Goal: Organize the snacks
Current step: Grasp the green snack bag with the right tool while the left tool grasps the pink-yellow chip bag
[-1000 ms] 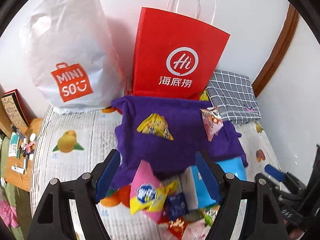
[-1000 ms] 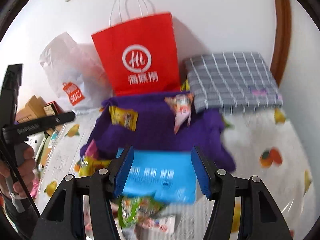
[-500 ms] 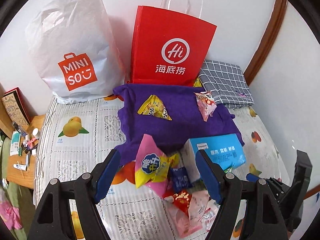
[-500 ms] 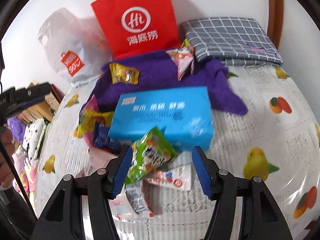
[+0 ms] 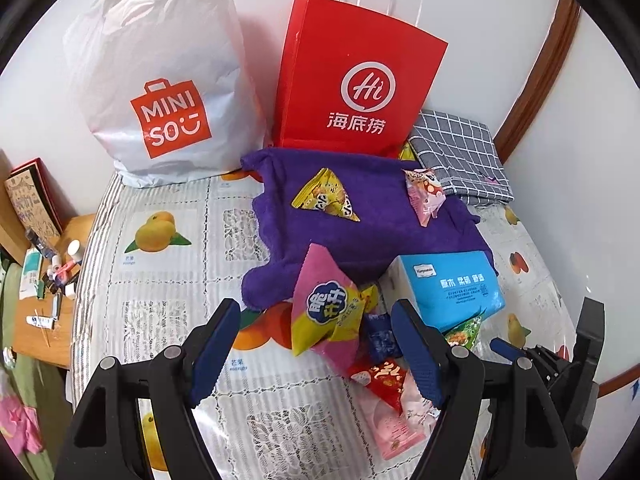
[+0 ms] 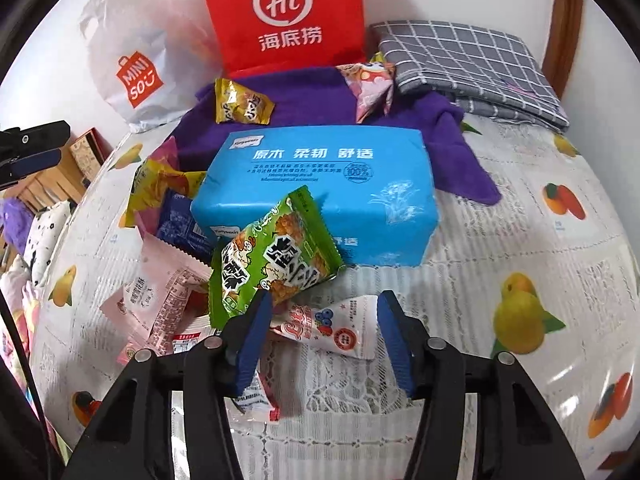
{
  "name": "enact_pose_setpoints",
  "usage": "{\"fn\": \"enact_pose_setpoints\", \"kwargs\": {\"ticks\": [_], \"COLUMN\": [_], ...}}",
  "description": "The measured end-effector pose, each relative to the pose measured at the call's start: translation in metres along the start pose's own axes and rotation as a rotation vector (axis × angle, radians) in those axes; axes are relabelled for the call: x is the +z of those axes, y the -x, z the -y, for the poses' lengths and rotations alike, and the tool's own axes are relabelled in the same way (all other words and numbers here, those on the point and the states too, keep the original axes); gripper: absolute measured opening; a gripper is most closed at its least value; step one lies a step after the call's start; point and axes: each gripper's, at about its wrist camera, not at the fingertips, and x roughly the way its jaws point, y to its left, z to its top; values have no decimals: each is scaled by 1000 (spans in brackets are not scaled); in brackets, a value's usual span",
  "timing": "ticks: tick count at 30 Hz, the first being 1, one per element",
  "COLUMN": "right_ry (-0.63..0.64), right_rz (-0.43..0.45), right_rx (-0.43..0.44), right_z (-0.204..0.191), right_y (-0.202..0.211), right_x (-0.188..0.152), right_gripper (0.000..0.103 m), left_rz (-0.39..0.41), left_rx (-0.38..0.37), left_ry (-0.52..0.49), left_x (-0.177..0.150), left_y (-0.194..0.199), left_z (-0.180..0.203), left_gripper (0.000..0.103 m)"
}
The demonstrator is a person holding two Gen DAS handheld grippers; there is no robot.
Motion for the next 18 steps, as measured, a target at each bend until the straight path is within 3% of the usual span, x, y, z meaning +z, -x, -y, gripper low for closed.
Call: {"fn": "enact_pose_setpoints", "kwargs": {"ticks": [6, 8, 18], "right_ry": [-34, -38, -91], "right_rz": [18, 15, -64], "right_rx": [99, 87, 87], "right_z": [-3, -7, -21], "right_y": [7, 4, -37], "right_x": [5, 10, 26], "right_gripper": [58, 65, 65], "left_rz": [-4, -11, -18], "left_rx": [-13, -19, 7], "left_ry": [19, 23, -7], "left_x": [-1, -1, -8], "left_y": [0, -2, -4], "left_z": [-4, -4, 0], "left_gripper": [76, 76, 76]}}
